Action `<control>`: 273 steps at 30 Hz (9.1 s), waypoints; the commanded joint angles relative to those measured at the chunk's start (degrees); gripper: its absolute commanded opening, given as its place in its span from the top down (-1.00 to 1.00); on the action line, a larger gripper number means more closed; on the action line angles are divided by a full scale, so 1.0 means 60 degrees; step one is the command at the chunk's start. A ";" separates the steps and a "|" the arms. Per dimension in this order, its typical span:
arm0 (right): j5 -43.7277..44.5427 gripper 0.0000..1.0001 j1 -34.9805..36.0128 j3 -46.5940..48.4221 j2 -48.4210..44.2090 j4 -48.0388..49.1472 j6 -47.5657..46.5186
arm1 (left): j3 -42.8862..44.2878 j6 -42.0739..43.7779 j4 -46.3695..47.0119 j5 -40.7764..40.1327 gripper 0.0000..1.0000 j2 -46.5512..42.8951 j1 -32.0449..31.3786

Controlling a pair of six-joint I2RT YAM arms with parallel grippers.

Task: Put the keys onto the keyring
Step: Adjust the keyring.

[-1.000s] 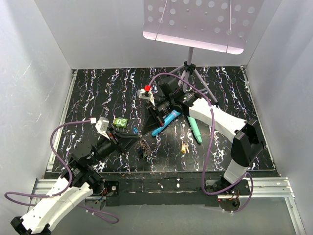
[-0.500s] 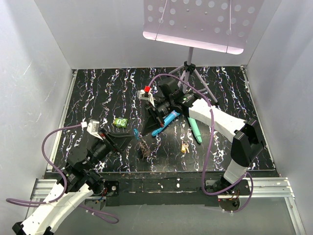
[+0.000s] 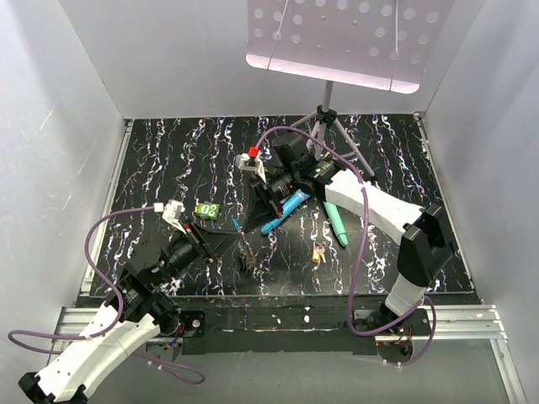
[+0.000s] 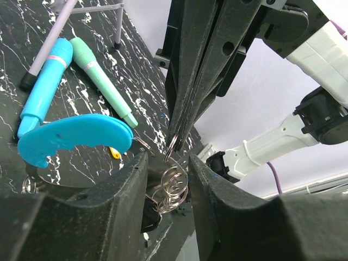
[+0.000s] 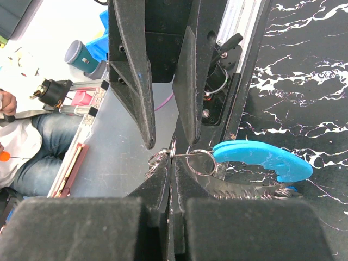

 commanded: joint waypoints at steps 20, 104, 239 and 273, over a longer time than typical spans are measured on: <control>-0.0493 0.97 0.0043 -0.0063 -0.0458 0.0548 0.0151 | -0.0061 0.0094 0.0878 0.0137 0.86 0.0653 0.0059; -0.0990 0.21 0.0277 -0.1103 -0.0575 0.2569 -0.0245 | 0.9841 0.8928 -1.0342 0.3317 1.00 0.7948 0.0161; -0.0229 0.53 0.0218 -0.0768 -0.1776 0.3104 -0.0606 | 0.0170 0.6347 0.2187 0.2320 1.00 0.0169 0.0483; 0.0518 0.30 0.0291 0.2530 -0.0194 -0.5266 -0.7788 | 0.3996 0.7844 -0.2286 0.3507 1.00 0.3159 0.0513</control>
